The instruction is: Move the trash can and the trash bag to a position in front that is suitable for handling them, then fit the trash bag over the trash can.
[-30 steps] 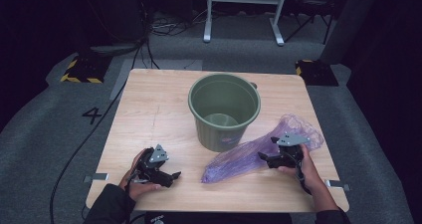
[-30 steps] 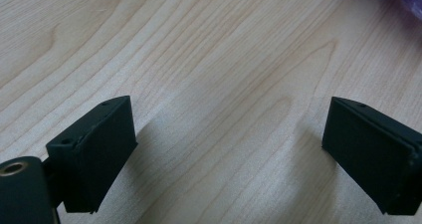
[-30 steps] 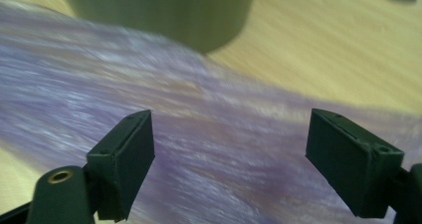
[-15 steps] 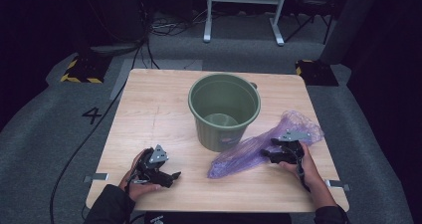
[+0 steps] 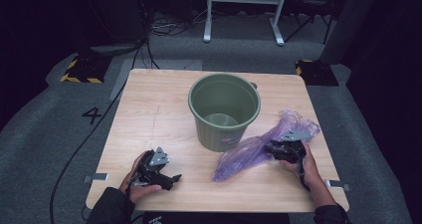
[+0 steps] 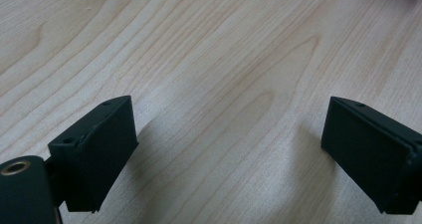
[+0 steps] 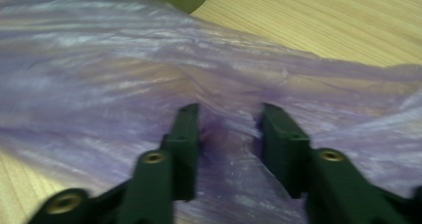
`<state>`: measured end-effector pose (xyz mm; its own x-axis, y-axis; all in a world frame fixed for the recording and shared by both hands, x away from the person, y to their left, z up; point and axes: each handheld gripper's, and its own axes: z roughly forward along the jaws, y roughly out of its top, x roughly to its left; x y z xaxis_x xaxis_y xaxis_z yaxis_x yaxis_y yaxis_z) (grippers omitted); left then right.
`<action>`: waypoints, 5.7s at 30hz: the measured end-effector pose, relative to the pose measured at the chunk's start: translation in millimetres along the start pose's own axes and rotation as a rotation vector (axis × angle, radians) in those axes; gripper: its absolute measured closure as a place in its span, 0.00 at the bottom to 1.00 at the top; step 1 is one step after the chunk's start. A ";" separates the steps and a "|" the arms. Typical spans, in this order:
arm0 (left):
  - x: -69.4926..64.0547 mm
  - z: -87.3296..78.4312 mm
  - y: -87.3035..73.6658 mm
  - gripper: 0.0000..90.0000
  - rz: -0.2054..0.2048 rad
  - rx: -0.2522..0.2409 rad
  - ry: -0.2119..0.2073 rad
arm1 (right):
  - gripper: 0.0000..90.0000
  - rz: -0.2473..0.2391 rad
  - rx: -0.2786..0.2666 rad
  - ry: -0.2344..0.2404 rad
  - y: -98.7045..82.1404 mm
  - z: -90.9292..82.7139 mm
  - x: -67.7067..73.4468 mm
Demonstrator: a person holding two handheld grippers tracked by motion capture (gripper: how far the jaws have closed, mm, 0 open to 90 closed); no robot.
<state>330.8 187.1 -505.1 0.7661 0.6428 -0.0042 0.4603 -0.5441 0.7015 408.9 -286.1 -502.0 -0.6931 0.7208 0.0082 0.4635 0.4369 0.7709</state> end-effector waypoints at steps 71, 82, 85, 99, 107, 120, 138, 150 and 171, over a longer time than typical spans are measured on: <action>-2.4 0.8 1.0 0.08 -0.001 0.001 0.000 | 0.99 0.029 -0.382 -0.004 23.3 -93.0 -8.8; -2.8 0.9 1.1 0.08 -0.004 0.001 0.003 | 0.99 -0.010 -0.435 0.013 34.1 -112.1 4.3; -2.8 0.9 1.1 0.08 -0.004 0.001 0.003 | 0.99 -0.015 -0.446 0.023 38.7 -115.5 8.7; -3.2 0.9 1.1 0.08 -0.009 0.000 0.007 | 0.99 -0.077 -0.494 0.020 64.8 -136.2 22.8; -3.5 1.0 1.1 0.08 -0.011 0.000 0.009 | 0.99 -0.105 -0.531 0.024 75.6 -149.5 28.0; -3.5 1.1 1.2 0.08 -0.011 0.000 0.009 | 0.99 -0.137 -0.567 0.020 94.6 -164.8 33.5; -3.4 1.1 1.3 0.08 -0.012 0.000 0.010 | 0.99 -0.104 -0.605 -0.040 115.9 -163.7 15.5; -3.5 1.2 1.3 0.08 -0.013 -0.001 0.010 | 0.99 -0.080 -0.617 -0.096 136.6 -154.2 5.0; -4.6 2.3 8.4 0.10 0.013 0.029 0.005 | 0.99 -0.116 -0.526 -0.157 155.5 -117.1 7.2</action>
<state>332.2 178.2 -500.8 0.7694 0.6387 0.0084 0.4636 -0.5675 0.6805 411.3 -276.1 -307.5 -0.6141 0.7730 -0.1593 0.0238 0.2199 0.9752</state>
